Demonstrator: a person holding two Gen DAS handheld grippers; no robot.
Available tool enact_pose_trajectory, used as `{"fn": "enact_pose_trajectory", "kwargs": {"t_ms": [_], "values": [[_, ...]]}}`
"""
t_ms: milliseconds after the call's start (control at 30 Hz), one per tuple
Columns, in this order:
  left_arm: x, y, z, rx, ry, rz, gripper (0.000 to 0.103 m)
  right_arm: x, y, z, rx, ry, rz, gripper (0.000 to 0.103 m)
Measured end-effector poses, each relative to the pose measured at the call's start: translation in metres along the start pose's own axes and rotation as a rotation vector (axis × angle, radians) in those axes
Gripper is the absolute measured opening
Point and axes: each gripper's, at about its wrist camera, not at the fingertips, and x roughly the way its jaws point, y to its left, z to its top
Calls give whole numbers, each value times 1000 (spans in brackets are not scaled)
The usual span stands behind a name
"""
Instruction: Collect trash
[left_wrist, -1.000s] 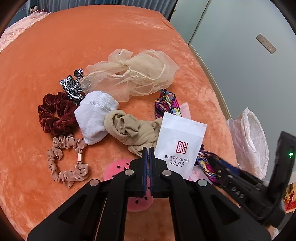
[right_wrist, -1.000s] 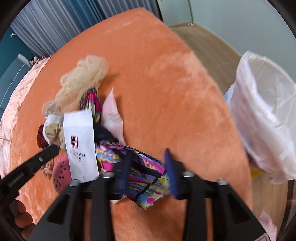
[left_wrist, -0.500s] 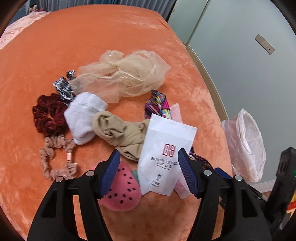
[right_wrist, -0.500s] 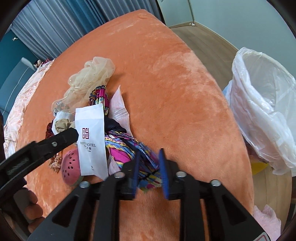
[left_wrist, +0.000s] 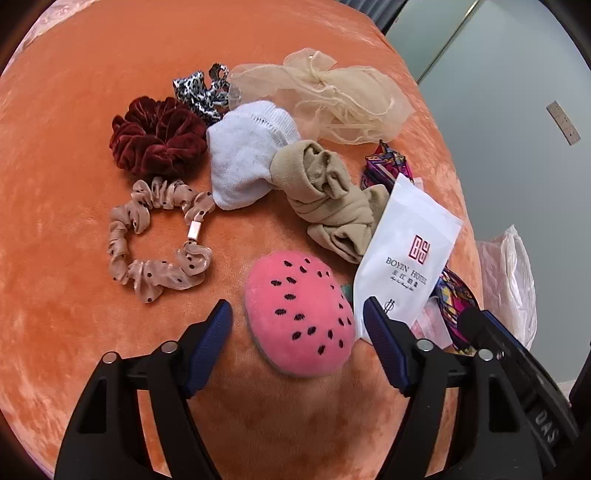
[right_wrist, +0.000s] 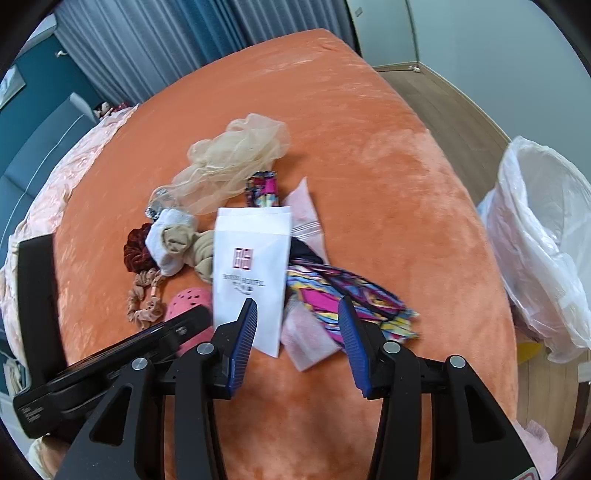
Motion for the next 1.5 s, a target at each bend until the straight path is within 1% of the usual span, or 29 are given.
{"fn": "enact_pose_trajectory", "kwargs": {"t_ms": [33,67,133,200,300,500,600,667,700,733,867,967,1067,1300,1400,1500], "values": [[3,2,1,-10,12,-20,52,1,2,0,-4,3,2,45],[3,3,2,-20,18,-30,51,3,5,0,-6,6,4,45],[-2,6,2,-20,6,-42,46,7,8,1,-7,13,8,45],[-13,11,2,-1,-27,-17,45,13,12,1,-10,24,13,45],[-26,19,4,-3,-52,-5,45,24,19,3,-14,40,20,45],[-41,23,8,26,-80,49,45,54,33,6,-30,76,3,45],[-45,26,9,25,-83,55,45,64,37,4,-41,87,-4,34],[-50,27,9,37,-89,76,45,63,40,3,-49,88,7,14],[-50,26,9,46,-94,87,45,61,42,2,-52,90,18,10],[-54,23,8,59,-100,99,45,58,45,2,-60,89,20,9],[-65,9,8,95,-130,117,45,30,56,1,-104,26,34,8],[-76,-8,8,135,-156,130,45,3,55,5,-90,-24,70,8],[-90,-27,7,173,-182,132,45,-28,50,13,-69,-86,87,8],[-123,-85,3,265,-249,94,45,-105,14,30,-19,-242,78,8],[-133,-113,-1,312,-274,72,46,-136,-8,34,19,-313,65,8],[-139,-138,-6,354,-292,56,46,-159,-30,37,57,-363,52,8]]}}
